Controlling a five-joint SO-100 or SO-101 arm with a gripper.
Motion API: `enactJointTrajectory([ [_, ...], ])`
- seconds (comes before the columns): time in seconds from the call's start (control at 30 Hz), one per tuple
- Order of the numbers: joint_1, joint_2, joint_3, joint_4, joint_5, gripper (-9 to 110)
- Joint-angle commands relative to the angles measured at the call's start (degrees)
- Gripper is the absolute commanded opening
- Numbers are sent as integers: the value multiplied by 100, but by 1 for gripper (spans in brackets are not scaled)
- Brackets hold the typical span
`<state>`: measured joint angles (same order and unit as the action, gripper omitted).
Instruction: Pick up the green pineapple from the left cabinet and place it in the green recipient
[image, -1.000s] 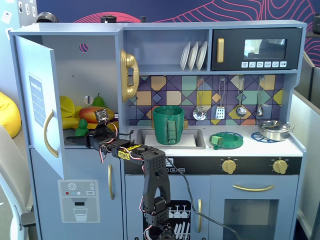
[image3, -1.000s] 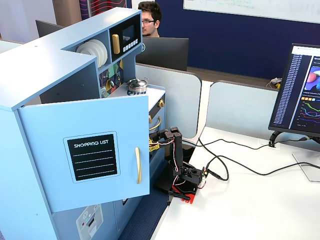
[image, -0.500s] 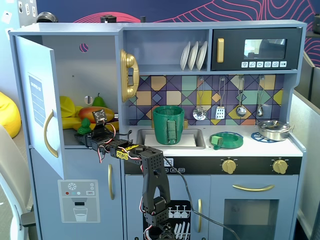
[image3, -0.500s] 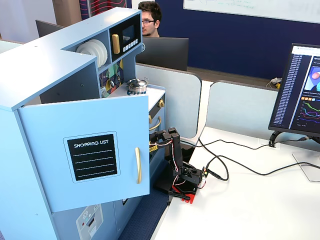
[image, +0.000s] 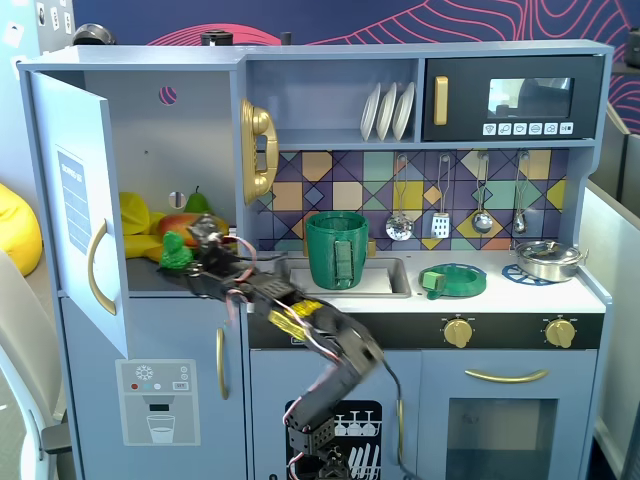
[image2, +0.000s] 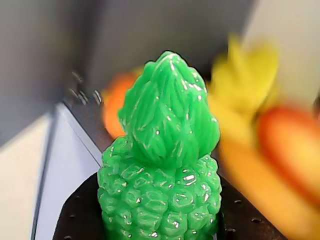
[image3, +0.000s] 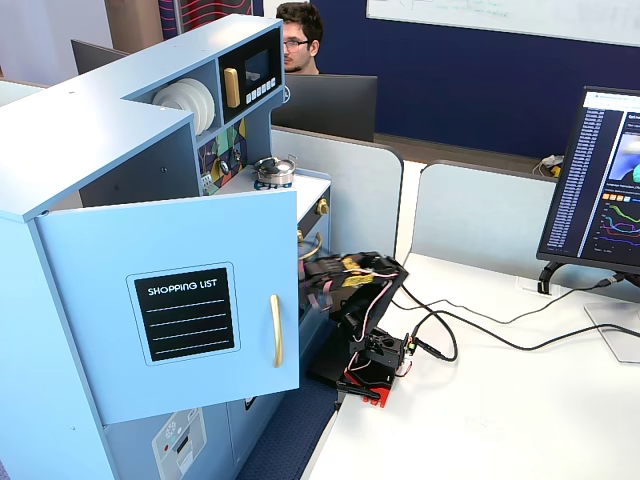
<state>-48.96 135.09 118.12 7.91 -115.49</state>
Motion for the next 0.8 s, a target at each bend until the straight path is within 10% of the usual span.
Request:
enactJointTrajectory([
  [0.0,475,1767,369,729,-158,0],
  [0.37,3568,2013,-765,2118,1046,0],
  [0.77,5212,-1099,-2408,290,1705,0],
])
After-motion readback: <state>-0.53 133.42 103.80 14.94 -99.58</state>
